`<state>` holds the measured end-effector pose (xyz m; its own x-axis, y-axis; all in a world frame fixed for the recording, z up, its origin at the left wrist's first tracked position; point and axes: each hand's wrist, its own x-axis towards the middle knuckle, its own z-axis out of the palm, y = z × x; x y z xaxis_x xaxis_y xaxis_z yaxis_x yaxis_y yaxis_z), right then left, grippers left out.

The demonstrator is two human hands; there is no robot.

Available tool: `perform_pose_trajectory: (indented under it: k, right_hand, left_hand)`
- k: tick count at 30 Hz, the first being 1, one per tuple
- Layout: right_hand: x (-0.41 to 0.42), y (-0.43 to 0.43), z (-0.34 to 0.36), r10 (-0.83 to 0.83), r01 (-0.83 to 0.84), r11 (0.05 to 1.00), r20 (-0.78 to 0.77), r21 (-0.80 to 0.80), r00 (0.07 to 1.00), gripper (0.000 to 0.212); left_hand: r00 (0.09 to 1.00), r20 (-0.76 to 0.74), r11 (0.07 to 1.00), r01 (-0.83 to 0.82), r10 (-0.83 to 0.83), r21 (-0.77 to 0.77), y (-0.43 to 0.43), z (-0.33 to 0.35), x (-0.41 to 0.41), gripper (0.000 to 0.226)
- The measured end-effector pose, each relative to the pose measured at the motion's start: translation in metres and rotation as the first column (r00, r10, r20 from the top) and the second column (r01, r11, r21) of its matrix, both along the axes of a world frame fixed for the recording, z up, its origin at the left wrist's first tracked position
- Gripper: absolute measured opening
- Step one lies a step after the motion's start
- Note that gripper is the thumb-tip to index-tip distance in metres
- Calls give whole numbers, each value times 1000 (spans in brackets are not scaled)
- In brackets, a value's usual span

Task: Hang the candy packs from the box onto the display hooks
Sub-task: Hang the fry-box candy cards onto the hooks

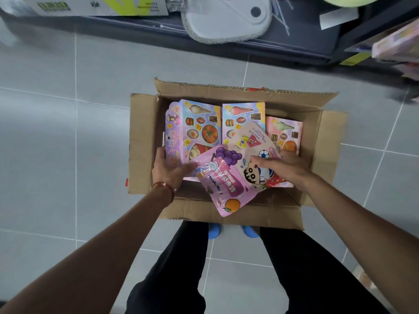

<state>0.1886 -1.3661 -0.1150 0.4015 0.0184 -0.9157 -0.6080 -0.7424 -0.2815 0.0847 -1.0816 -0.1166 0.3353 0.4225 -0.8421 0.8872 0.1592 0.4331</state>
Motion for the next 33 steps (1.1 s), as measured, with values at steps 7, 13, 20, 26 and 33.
perform_pose_trajectory:
  k: [7, 13, 20, 26, 33]
  right_hand:
    - [-7, -19, 23, -246, 242, 966, 32, 86, 969, 43]
    - [-14, -34, 78, -483, 475, 872, 41, 120, 875, 30]
    - [-19, -64, 167, -585, 582, 790, -44, 193, 810, 21]
    - [-15, -99, 263, -578, 555, 767, -29, 321, 816, 26]
    - [-33, -137, 358, -687, 638, 657, -30, 403, 726, 45]
  left_hand:
    - [999, 31, 998, -27, 25, 54, -7, 23, 6, 69]
    - [996, 23, 978, -87, 84, 188, -21, 85, 0, 47]
    - [986, 98, 963, -151, 132, 222, -52, 199, -8, 37]
    - [945, 274, 951, -236, 178, 198, -97, 307, -8, 16]
    - [890, 394, 961, -271, 229, 52, -130, 402, 4, 14]
